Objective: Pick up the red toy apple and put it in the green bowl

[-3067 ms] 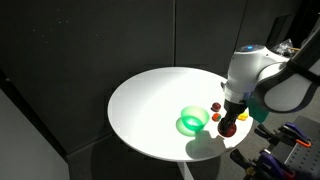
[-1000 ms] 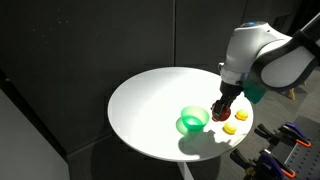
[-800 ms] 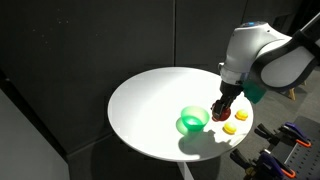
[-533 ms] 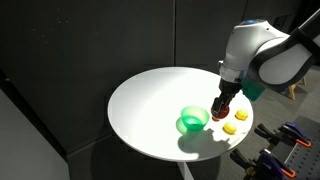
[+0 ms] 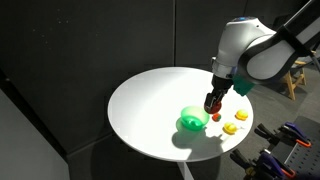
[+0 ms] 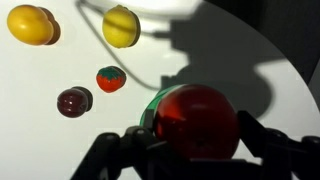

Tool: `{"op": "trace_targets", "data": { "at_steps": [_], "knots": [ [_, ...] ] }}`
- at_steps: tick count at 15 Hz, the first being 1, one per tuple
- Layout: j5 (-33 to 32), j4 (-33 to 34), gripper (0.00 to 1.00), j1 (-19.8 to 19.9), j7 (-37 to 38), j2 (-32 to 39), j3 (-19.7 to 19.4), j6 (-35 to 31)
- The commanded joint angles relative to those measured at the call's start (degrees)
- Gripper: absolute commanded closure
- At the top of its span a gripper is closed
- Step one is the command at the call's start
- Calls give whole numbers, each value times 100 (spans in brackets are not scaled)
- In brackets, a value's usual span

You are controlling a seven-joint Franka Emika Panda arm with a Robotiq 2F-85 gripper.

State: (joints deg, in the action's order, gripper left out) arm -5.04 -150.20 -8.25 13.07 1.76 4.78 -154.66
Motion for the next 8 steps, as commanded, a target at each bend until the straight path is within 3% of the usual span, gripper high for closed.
{"op": "trace_targets", "data": {
  "at_steps": [1,8],
  "knots": [
    [15,441,43,71,-185,286,29,239],
    [-26,984,43,38,-288,861,-11,233]
  ]
}}
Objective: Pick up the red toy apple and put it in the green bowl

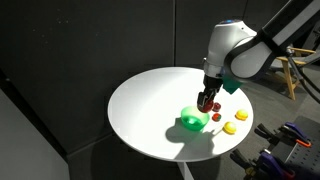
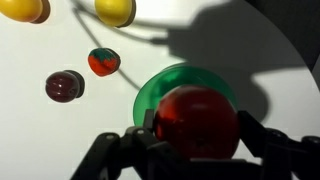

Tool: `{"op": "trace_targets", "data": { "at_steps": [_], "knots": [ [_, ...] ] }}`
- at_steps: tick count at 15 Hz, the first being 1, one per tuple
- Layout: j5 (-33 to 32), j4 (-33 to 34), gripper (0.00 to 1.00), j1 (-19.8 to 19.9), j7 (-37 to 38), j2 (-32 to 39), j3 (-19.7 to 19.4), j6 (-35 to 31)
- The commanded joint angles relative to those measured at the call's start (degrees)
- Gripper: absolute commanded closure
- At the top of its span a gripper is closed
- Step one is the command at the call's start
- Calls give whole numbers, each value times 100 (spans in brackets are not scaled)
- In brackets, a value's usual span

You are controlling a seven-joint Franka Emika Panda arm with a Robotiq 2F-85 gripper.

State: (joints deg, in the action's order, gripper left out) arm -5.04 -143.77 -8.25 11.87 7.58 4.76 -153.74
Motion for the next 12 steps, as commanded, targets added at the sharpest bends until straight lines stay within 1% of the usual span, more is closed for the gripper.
{"op": "trace_targets", "data": {
  "at_steps": [1,12],
  "knots": [
    [-14,394,43,33,-198,371,-7,102],
    [-48,826,43,-25,-275,1207,-112,-65]
  ]
}}
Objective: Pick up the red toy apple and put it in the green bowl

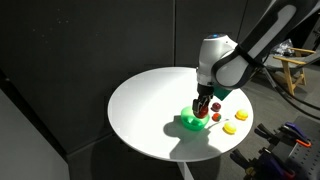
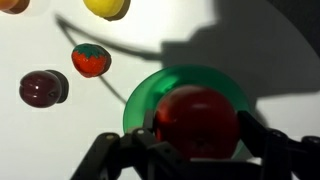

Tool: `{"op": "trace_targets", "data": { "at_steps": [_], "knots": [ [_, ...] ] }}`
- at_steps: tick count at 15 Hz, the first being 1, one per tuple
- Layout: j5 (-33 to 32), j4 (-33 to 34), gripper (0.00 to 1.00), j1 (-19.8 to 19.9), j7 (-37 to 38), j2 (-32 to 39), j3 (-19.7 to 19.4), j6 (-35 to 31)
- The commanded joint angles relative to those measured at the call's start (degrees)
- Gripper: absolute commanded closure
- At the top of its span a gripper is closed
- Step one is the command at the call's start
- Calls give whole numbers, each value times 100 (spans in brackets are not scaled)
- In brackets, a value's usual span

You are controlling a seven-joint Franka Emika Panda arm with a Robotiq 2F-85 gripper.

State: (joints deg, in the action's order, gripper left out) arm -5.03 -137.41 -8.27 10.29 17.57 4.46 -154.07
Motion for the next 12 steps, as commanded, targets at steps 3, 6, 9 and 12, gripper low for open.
{"op": "trace_targets", "data": {
  "at_steps": [3,6,9,12],
  "knots": [
    [-65,250,43,-33,-137,365,-142,-78],
    [-32,278,43,-22,-185,491,-163,-151],
    [-16,276,43,-25,-213,572,-176,-232],
    [18,269,5,-10,-247,600,-168,-249]
  ]
}}
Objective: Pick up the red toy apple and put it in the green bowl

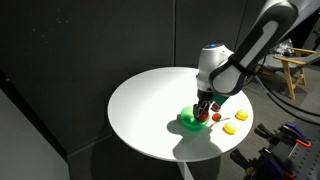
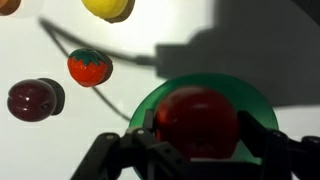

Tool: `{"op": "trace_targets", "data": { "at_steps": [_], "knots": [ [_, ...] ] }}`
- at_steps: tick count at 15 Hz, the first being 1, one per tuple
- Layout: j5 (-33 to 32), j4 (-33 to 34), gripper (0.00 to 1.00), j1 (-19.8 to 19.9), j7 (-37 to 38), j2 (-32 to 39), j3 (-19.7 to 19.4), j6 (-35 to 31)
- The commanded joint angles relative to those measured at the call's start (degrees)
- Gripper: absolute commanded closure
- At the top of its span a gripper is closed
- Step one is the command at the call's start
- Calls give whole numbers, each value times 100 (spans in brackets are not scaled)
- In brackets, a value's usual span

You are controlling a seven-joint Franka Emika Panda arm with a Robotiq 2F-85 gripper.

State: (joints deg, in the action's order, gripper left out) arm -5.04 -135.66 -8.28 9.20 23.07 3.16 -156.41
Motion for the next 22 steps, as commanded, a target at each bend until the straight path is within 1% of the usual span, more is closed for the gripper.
{"op": "trace_targets", "data": {
  "at_steps": [1,2,12,19,22],
  "knots": [
    [21,92,4,-7,-147,49,-36,-12],
    [26,90,0,-1,-159,51,-34,-9],
    [74,-44,0,-18,-20,-226,-108,203],
    [13,-166,0,-82,439,-679,-241,711],
    [8,-266,0,-55,551,-913,-230,922]
  ]
}}
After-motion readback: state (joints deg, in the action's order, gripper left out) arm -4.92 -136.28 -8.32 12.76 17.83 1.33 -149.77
